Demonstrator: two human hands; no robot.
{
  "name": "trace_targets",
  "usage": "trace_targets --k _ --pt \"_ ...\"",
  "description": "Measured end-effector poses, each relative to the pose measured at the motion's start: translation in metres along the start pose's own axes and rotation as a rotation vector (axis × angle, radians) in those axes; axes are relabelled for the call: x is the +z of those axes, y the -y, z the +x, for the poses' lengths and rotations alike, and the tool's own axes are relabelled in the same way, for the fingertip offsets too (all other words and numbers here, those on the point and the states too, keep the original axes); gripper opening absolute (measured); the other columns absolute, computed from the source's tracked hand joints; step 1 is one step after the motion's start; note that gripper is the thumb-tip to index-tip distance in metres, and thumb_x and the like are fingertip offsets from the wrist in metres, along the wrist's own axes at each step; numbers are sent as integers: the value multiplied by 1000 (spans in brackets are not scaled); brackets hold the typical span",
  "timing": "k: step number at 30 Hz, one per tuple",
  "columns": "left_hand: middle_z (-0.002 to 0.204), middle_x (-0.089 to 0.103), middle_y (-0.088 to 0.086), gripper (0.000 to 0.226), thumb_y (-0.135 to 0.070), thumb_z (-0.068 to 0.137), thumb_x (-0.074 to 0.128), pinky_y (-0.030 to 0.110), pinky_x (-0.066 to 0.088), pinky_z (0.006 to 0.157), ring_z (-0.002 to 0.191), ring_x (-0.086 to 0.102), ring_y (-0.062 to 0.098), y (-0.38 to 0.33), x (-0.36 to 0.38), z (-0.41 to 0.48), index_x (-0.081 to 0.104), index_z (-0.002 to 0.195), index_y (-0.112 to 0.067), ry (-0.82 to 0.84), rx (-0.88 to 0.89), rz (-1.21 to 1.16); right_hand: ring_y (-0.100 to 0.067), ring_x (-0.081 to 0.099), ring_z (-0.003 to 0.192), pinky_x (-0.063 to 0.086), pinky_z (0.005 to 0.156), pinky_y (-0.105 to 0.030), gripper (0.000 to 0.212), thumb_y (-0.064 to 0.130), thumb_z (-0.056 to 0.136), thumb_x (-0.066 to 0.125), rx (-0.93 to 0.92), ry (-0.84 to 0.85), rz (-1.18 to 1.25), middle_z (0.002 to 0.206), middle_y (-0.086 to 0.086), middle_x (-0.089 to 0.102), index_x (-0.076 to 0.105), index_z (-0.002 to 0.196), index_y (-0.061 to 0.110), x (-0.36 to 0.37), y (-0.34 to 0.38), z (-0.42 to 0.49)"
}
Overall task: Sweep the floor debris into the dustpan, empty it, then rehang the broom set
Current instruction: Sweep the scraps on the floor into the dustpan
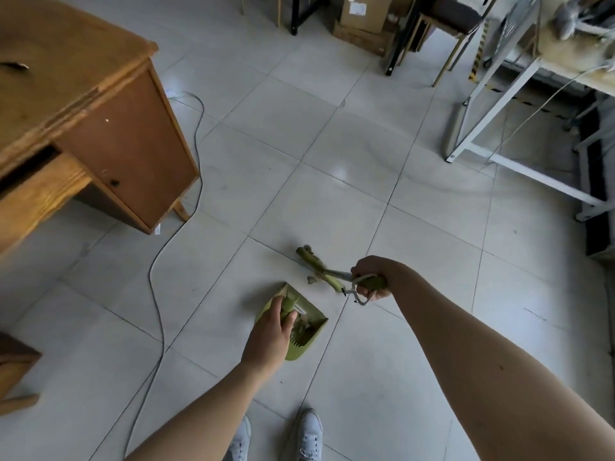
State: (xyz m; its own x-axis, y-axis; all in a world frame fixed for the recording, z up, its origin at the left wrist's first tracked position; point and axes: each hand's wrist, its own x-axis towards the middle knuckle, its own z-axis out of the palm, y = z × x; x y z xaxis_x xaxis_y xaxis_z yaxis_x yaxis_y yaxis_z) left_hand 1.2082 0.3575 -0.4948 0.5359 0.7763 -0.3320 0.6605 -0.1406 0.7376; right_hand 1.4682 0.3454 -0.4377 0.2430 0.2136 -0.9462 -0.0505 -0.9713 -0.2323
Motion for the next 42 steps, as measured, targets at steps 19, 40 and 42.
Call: trace_targets --k 19,40,42 --pt "113 64 7 37 -30 100 43 33 48 80 103 61 28 -43 51 -9 42 135 -17 -134 -139 -68 -14 51 29 37 33 -12 27 5 95 32 76 255 -289 43 -10 52 47 71 6 -25 -24 8" --pt "111 63 11 27 -27 100 45 30 42 71 97 60 32 -40 46 -56 47 123 -14 -191 -152 -107 -13 50 31 37 32 -14 24 18 100 39 26 273 13 51 -9 56 49 85 3 -83 -60 -87" --pt "109 63 10 25 -26 100 45 30 42 71 96 60 32 -41 46 -58 47 122 -13 -207 -142 -131 -13 50 31 37 32 -14 24 18 100 38 31 292 37 51 -9 56 49 84 4 -84 -63 -92"
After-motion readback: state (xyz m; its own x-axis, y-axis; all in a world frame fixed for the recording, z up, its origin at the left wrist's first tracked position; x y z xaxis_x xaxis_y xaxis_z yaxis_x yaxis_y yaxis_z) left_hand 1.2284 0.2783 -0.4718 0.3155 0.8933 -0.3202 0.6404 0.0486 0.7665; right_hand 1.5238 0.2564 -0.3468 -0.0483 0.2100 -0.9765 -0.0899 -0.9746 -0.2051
